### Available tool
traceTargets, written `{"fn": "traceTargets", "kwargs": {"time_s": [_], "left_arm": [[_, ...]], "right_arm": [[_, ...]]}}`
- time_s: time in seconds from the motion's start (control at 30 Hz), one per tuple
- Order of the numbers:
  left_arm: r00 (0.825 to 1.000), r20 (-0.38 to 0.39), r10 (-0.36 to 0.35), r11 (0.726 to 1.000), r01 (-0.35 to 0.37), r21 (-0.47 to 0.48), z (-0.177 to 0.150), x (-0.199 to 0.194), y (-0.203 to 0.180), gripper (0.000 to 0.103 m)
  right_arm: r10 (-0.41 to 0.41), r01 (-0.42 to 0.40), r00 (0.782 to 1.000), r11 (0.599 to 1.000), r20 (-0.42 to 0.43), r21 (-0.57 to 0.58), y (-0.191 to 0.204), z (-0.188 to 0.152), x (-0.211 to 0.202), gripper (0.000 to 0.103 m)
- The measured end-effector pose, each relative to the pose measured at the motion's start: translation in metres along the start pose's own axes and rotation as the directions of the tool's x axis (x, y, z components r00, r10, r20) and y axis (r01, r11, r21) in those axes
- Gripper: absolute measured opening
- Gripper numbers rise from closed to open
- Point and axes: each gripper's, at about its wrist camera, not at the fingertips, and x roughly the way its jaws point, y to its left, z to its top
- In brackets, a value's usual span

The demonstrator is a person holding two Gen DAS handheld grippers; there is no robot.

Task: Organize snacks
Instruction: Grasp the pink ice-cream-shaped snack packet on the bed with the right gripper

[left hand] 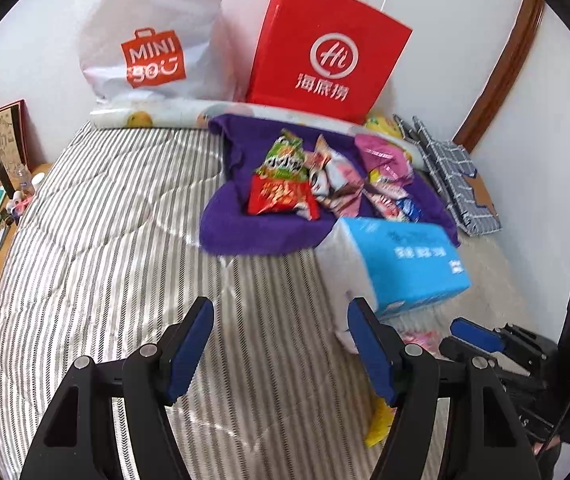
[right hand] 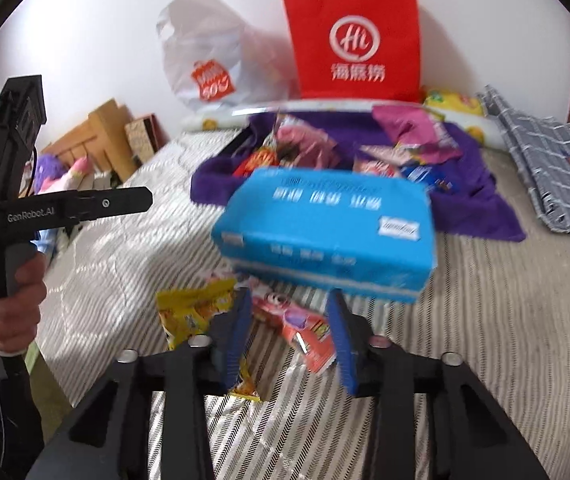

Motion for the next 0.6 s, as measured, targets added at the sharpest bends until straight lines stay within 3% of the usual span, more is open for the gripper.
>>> {"fn": "traceTargets", "kwargs": {"time_s": [0.1,0.33,0.47,0.6], "left_arm": [[1.000,-0.001,0.024,1.000,-0.024,0.020,-0.001,0.006,0.003,0.067],[1.000,-0.023,0.004,1.000,-0.004,0.011,0.001,0.016,0.011,0.067],[0.999,-0.032,0.004,1.000,-0.003,0.023,0.000,0.020,0.008,0.067],[0.999,-0.037,0.007,0.999,-0.006,0.034,-0.002,0.020,0.004,0.067]], "right_arm": [[0.018,-0.018,0.999,0.999,-0.027,-0.028,0.002,0.001,0.010,0.030],[0.000,-0.008,0.997,0.995,-0.082,-0.104,0.006,0.001,0.031,0.030],[0.001,-0.018,0.993,0.989,-0.115,-0.145,0.009,0.001,0.039,0.040],[-0.002,-0.019,0.993,0.985,-0.120,-0.173,0.011,-0.002,0.042,0.038]]}}
